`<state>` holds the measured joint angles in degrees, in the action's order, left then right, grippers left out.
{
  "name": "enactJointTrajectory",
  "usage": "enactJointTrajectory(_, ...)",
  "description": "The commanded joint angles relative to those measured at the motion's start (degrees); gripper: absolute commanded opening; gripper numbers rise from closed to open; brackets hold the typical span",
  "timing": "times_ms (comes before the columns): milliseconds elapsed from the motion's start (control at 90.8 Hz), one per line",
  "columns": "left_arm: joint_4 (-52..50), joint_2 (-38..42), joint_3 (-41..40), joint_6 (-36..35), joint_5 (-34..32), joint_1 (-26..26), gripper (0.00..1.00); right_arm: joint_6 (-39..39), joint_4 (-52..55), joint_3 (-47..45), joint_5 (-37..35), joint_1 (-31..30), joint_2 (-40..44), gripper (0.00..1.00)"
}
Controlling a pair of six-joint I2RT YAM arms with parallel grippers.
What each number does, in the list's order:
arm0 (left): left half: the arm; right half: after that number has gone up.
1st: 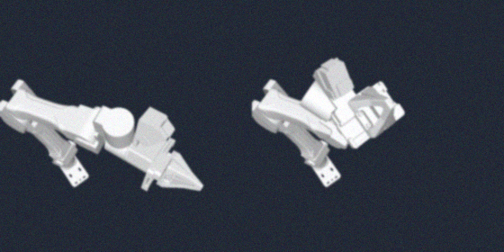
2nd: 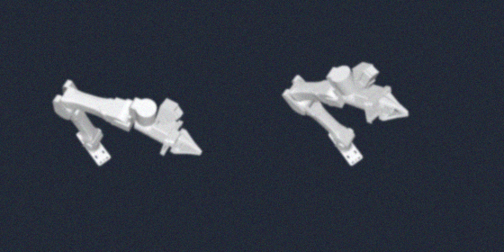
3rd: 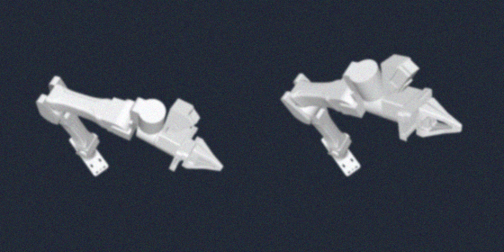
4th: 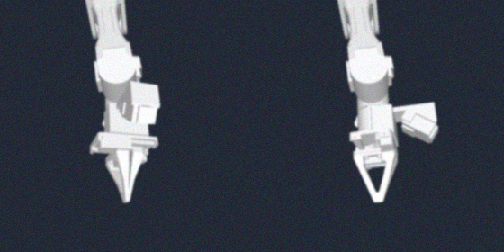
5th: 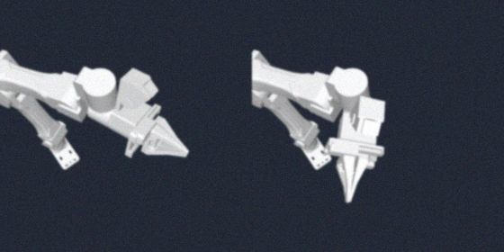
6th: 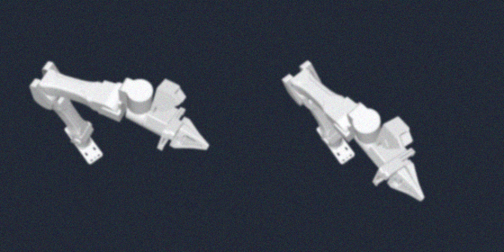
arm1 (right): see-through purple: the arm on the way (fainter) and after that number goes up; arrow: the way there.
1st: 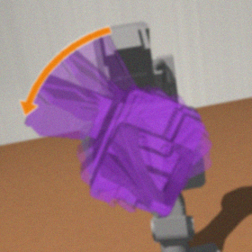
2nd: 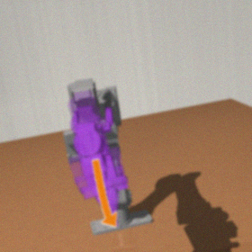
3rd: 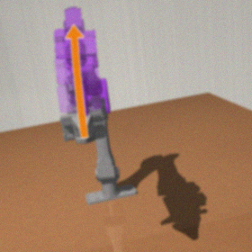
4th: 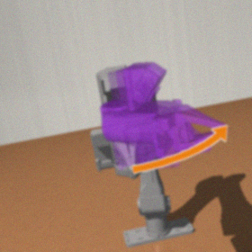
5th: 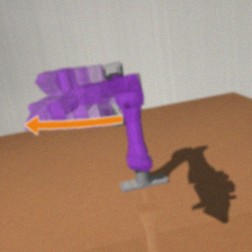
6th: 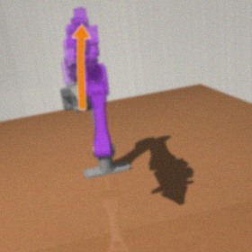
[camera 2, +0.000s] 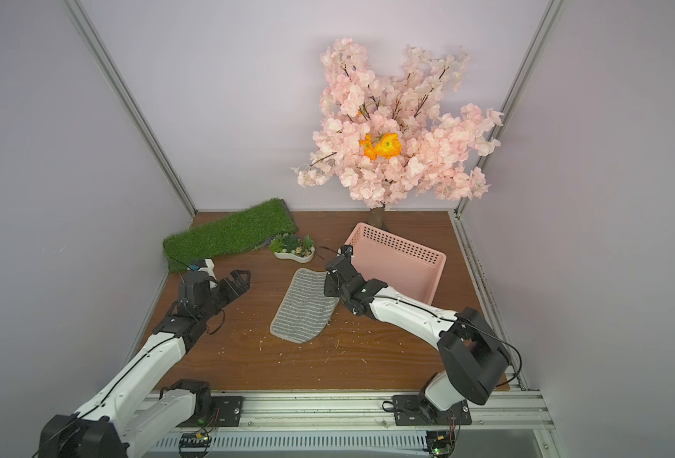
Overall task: Fold the square dishcloth
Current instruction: Place the cleaning item at the center of the board.
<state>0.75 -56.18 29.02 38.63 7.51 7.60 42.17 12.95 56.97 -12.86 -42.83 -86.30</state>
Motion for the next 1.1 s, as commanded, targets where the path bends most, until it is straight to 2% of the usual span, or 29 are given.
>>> enactJointTrajectory(0,4.27,-2.59,0.06,-2.11,2.29,1.73,0.99,-2.12,-1.66,-0.6,-0.15,0.35,1.47,0.05)
enactJointTrajectory(154,7.72,-6.31,-0.44,-1.38,3.73,1.82,0.99,-5.05,-2.84,-1.48,1.84,0.72,0.75,0.08)
enactJointTrajectory(341,9.35,-7.01,-0.75,-0.91,3.3,1.81,0.98,-6.75,-3.99,-1.36,3.72,0.81,-1.57,0.09)
enactJointTrajectory(594,11.07,-7.51,-2.01,0.03,3.98,1.85,0.93,-9.19,-1.83,0.07,-0.01,2.33,-5.63,0.09)
enactJointTrajectory(1090,13.39,-8.97,-1.59,-0.79,3.92,1.83,0.93,-15.56,-0.23,1.3,-3.78,8.93,-7.12,0.14)
